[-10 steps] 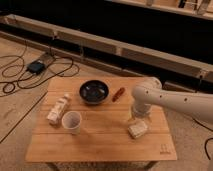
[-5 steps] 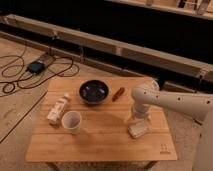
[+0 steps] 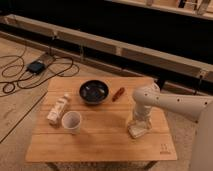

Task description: Place the white sponge in the ceramic bowl

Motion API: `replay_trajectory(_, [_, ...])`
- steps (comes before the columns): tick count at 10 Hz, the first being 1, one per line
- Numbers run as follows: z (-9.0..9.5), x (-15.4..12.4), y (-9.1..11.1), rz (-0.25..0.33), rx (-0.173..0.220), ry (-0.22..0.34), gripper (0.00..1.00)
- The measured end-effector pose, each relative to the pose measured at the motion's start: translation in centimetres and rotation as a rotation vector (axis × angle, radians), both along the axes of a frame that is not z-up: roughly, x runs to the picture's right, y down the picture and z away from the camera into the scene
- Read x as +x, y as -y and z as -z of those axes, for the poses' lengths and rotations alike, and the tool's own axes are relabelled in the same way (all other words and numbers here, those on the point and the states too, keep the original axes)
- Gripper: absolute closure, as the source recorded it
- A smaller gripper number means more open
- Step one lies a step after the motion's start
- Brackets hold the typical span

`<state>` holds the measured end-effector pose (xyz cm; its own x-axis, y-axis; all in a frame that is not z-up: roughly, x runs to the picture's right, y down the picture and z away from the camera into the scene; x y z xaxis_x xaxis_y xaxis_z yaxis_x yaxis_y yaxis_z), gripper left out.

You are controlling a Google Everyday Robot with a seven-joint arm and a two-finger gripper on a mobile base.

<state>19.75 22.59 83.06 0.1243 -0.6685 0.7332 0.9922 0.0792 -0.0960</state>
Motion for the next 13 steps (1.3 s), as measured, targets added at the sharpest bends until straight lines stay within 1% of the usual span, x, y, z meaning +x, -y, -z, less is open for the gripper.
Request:
replay_trajectory(4, [-0.4, 0.6, -0.6, -0.004, -0.029, -0.01, 0.2])
replay_trajectory(5, [-0.5, 0.6, -0.6, -0.003, -0.035, -0.009, 0.22])
replay_trajectory(6, [-0.5, 0.6, -0.7, -0.003, -0.04, -0.008, 0.27])
replay_trajectory(8, [-0.3, 0.4, -0.6, -0.006, -0.056, -0.002, 0.5])
replay_trajectory(9, [-0.1, 0.3, -0.6, -0.008, -0.065, 0.0, 0.57])
replay_trajectory(10, [0.3, 0.0, -0.4, -0.013, -0.08, 0.004, 0.7])
replay_trajectory(12, [1.0, -0.8, 0.6, -0.025, -0.096, 0.021, 0.9])
replay_trajectory(13, [1.3, -1.1, 1.0, -0.032, -0.1, 0.029, 0.97])
